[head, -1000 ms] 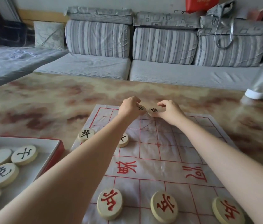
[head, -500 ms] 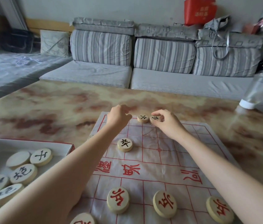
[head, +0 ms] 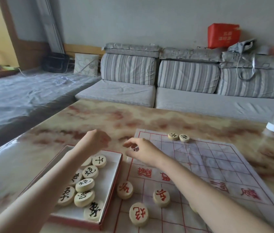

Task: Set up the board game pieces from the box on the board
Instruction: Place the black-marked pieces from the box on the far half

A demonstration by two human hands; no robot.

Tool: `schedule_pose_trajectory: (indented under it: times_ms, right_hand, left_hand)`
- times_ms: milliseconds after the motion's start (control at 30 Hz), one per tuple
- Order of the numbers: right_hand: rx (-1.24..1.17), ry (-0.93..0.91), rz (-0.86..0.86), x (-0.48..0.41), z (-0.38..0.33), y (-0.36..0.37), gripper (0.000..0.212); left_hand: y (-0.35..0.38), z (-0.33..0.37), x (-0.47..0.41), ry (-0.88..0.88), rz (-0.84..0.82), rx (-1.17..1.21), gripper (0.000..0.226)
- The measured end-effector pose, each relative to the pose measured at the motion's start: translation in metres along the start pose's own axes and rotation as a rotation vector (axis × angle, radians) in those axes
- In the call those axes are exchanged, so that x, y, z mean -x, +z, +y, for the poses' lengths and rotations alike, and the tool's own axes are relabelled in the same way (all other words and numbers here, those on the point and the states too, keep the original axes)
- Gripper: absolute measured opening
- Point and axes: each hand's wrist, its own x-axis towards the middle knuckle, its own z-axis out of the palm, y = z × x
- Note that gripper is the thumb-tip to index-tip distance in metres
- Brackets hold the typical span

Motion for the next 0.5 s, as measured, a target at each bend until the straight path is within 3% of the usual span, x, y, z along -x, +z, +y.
schedule_pose_trajectory:
  times_ms: [300, 500]
  right_hand:
    - [0.193, -0.021, -0.091, -0.021, -0.032, 0.065, 0.044]
    - [0.312, -0.046, -0.129, -0.033, -0.026, 0.089, 0.053]
  left_hand:
    - [-0.009, -0.052, 0.044, -0.071, -0.001, -0.201, 0.033]
    - [-0.002, -0.068, 0.051, -0.069, -0.035, -0.181, 0.046]
